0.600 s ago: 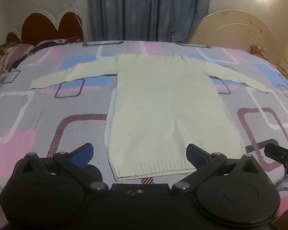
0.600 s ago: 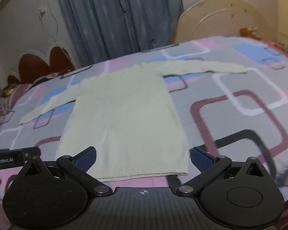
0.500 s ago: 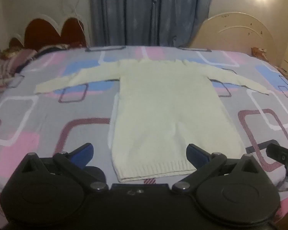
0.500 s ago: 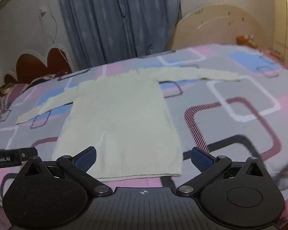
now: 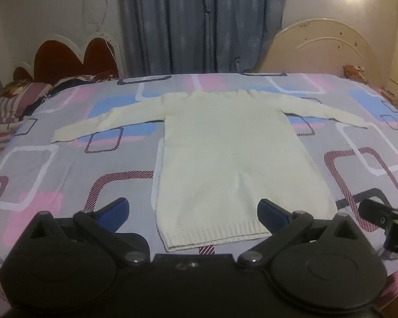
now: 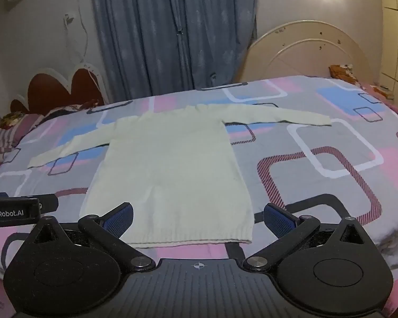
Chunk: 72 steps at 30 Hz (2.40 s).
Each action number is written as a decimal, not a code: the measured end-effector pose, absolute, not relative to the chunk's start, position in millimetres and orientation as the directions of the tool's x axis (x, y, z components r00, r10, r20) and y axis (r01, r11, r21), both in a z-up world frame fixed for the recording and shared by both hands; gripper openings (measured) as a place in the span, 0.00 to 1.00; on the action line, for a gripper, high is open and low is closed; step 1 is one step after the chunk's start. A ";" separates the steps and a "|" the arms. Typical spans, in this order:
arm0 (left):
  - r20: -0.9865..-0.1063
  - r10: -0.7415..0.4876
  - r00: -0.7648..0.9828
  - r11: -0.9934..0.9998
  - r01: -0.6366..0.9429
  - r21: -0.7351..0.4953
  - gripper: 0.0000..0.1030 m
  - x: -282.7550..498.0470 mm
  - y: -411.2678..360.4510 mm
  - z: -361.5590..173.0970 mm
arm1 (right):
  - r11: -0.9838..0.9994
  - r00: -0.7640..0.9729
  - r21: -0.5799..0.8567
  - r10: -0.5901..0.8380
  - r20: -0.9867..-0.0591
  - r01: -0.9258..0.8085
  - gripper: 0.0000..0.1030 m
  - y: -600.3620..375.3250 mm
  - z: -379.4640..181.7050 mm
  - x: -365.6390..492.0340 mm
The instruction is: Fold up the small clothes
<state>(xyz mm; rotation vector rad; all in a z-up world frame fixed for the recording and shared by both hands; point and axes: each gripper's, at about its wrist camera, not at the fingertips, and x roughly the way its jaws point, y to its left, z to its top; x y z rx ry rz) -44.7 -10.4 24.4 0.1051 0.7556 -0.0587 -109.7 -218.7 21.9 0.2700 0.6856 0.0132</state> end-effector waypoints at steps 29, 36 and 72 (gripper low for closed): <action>-0.699 -0.017 0.715 0.993 0.095 0.073 1.00 -32.9 -17.0 23.1 | 0.965 0.755 0.242 0.084 -0.651 0.102 1.00 -223.4 13.6 -110.6; -0.702 -0.019 0.712 0.993 0.095 0.070 1.00 -32.8 -17.7 21.6 | 0.965 0.753 0.243 0.085 -0.652 0.101 1.00 -225.8 11.9 -110.5; -0.708 -0.013 0.706 0.994 0.087 0.069 1.00 -12.2 -13.5 17.0 | 0.967 0.747 0.232 0.075 -0.660 0.108 1.00 -225.2 8.2 -88.1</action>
